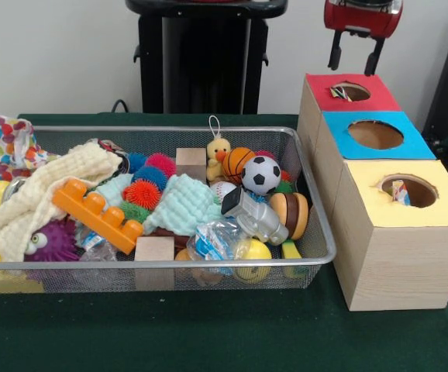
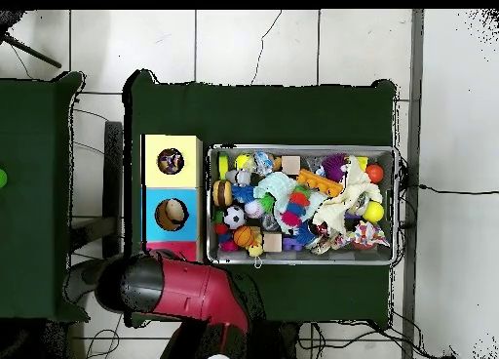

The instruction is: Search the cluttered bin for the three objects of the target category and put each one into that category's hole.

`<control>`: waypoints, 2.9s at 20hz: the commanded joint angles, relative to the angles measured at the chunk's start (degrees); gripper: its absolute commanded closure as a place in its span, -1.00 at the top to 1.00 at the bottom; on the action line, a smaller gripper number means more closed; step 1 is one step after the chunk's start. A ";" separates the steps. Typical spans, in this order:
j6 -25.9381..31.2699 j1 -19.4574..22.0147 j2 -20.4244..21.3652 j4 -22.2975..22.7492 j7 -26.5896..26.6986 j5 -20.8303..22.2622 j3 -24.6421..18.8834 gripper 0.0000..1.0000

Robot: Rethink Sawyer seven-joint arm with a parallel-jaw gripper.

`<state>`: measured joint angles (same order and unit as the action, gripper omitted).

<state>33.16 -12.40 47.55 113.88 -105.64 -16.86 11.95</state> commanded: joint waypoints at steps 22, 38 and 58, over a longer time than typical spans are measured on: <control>-5.75 0.71 -8.50 0.02 -10.49 1.97 -0.62 1.00; -12.49 0.86 -14.84 -0.46 -12.04 -0.23 -1.91 1.00; -13.02 1.15 -12.84 0.61 -11.78 -1.85 -2.83 -1.00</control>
<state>29.05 -12.94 40.39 114.35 -105.64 -17.58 13.26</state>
